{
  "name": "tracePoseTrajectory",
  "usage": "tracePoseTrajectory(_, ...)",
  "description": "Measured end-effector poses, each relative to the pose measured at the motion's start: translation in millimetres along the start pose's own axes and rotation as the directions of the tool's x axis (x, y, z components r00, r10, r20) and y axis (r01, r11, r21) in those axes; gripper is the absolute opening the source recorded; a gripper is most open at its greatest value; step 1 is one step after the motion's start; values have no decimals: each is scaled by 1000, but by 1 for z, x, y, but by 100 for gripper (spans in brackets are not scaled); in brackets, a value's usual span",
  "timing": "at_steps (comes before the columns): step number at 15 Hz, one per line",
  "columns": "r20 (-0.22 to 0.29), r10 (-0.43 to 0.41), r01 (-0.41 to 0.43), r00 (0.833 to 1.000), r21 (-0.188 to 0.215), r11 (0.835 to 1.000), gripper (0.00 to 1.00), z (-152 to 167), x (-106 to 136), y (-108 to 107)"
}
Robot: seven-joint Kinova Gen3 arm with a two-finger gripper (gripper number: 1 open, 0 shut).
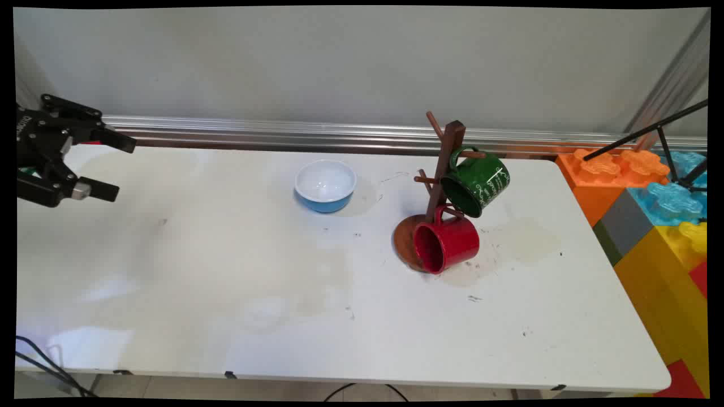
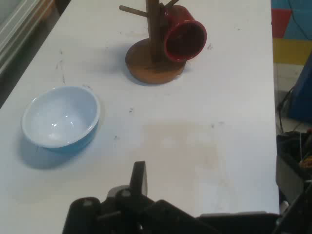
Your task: Pick up the green mug from the rack
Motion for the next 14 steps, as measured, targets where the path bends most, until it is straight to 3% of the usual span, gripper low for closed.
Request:
tracePoseTrajectory(6,4,-17,17,1000,-33,999,100,5,2,-10)
tracePoseTrajectory(14,-1,-51,51,999,-43,998,100,19,14,-17)
